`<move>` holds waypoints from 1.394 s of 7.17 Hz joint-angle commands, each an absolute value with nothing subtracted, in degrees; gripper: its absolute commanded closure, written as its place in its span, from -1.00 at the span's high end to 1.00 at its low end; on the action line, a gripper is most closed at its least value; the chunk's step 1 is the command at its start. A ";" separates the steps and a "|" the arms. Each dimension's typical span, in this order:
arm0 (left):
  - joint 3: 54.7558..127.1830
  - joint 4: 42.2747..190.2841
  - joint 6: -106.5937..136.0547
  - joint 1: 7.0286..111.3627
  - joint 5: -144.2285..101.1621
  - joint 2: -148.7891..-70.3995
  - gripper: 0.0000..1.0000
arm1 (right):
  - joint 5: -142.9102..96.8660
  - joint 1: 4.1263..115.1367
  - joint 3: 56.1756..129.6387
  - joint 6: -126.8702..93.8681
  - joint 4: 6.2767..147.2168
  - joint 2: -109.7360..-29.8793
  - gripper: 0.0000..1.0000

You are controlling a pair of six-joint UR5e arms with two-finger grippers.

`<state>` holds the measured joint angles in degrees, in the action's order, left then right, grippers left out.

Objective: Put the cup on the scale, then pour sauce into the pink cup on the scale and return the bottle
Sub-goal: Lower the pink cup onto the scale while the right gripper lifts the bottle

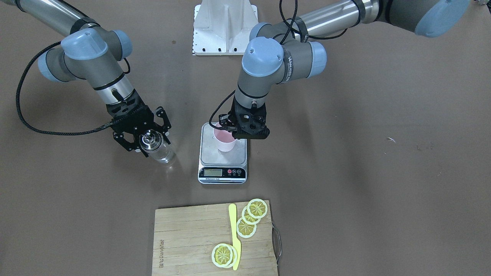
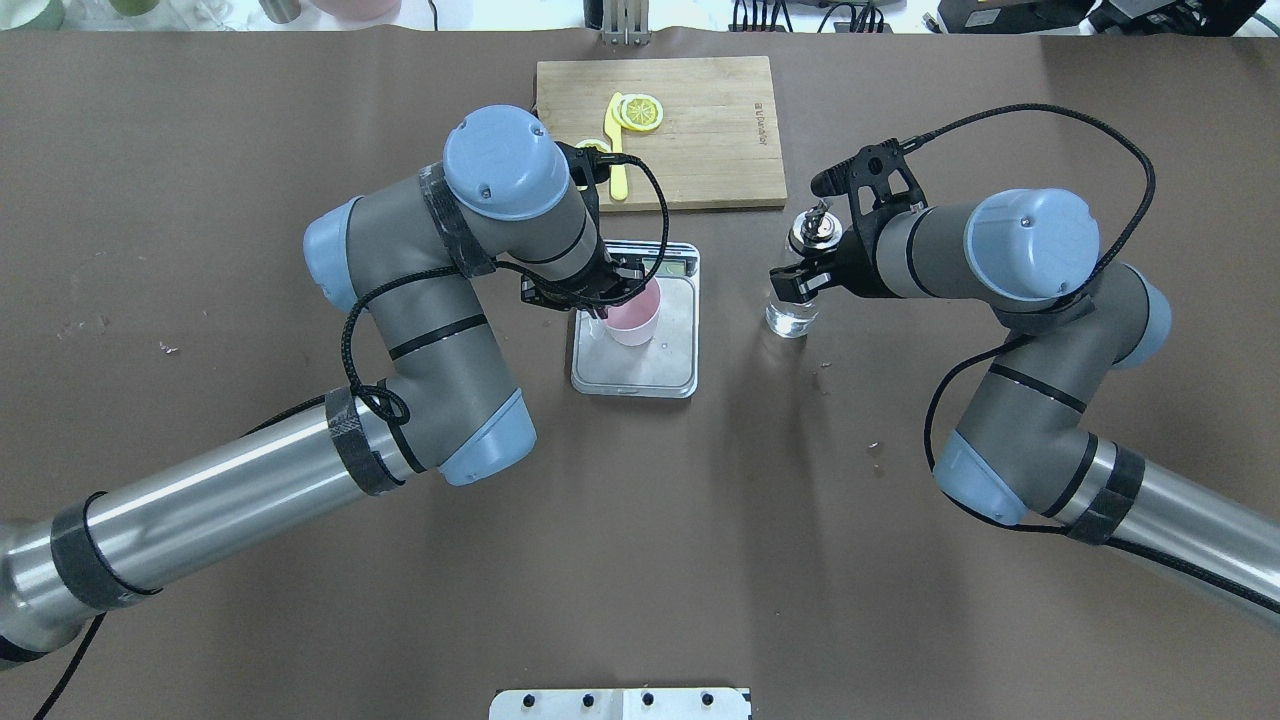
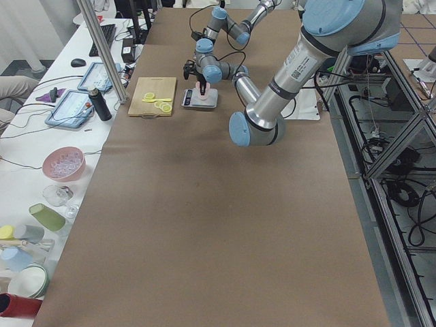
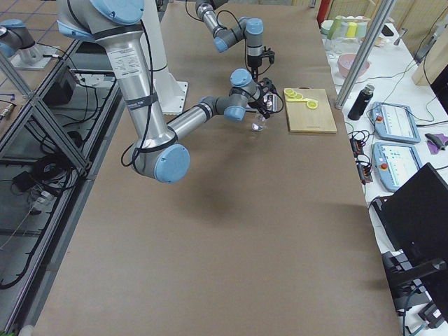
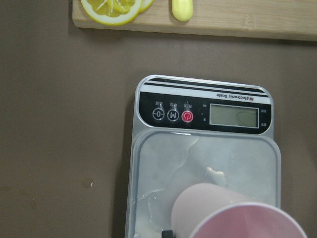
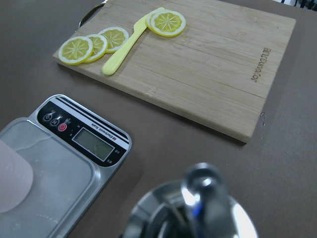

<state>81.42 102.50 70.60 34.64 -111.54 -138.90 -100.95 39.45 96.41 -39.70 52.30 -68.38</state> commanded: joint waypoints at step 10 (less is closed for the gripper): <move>89.01 103.71 71.10 36.03 -112.32 -137.65 0.95 | -103.54 42.10 103.36 -38.24 71.07 -65.23 -1.00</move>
